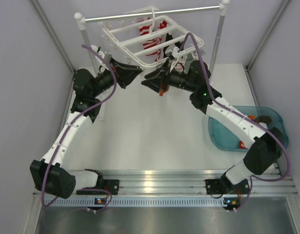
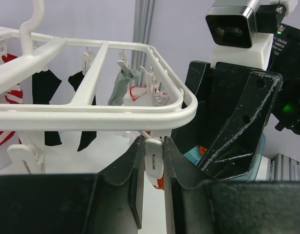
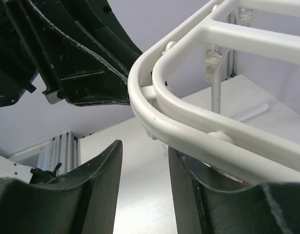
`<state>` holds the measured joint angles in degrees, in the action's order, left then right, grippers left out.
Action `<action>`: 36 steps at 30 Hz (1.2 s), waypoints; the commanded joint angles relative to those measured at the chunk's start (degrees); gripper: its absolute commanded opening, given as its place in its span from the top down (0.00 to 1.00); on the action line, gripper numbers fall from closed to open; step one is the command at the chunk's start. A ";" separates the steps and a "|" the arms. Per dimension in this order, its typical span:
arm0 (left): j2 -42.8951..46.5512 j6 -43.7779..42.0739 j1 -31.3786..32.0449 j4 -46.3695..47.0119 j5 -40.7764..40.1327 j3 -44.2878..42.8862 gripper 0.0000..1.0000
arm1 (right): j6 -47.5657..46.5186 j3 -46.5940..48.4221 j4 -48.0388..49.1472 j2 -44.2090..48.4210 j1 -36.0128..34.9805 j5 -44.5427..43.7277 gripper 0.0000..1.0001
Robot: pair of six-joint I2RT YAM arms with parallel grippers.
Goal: Clip the socks to the hanger
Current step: Open the clamp at the hanger.
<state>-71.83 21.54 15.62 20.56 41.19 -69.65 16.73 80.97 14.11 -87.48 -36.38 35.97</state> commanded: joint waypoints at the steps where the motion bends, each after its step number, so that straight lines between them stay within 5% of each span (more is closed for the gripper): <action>1: 0.73 1.31 -0.06 4.05 2.40 -0.49 1.00 | -0.03 0.15 8.30 -0.23 -0.88 -2.04 0.57; 27: -1.03 5.00 -0.41 5.02 5.66 -0.58 0.98 | 0.32 1.21 15.68 -3.75 -0.97 -1.51 0.66; 29: -1.03 5.18 -0.50 4.84 5.83 -0.67 0.97 | 0.41 1.38 16.04 -3.84 -0.97 -1.16 0.75; 32: -1.03 5.62 -0.50 4.58 5.13 -0.67 0.88 | -0.21 1.30 15.60 -3.75 -1.06 -1.16 0.98; 36: -0.24 6.23 -0.50 0.72 -0.22 -1.28 0.63 | -2.05 0.33 14.37 -2.78 -1.23 -3.53 1.00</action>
<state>-72.79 26.13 14.74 22.98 42.89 -69.65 16.78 80.99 25.28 -91.24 -36.67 35.16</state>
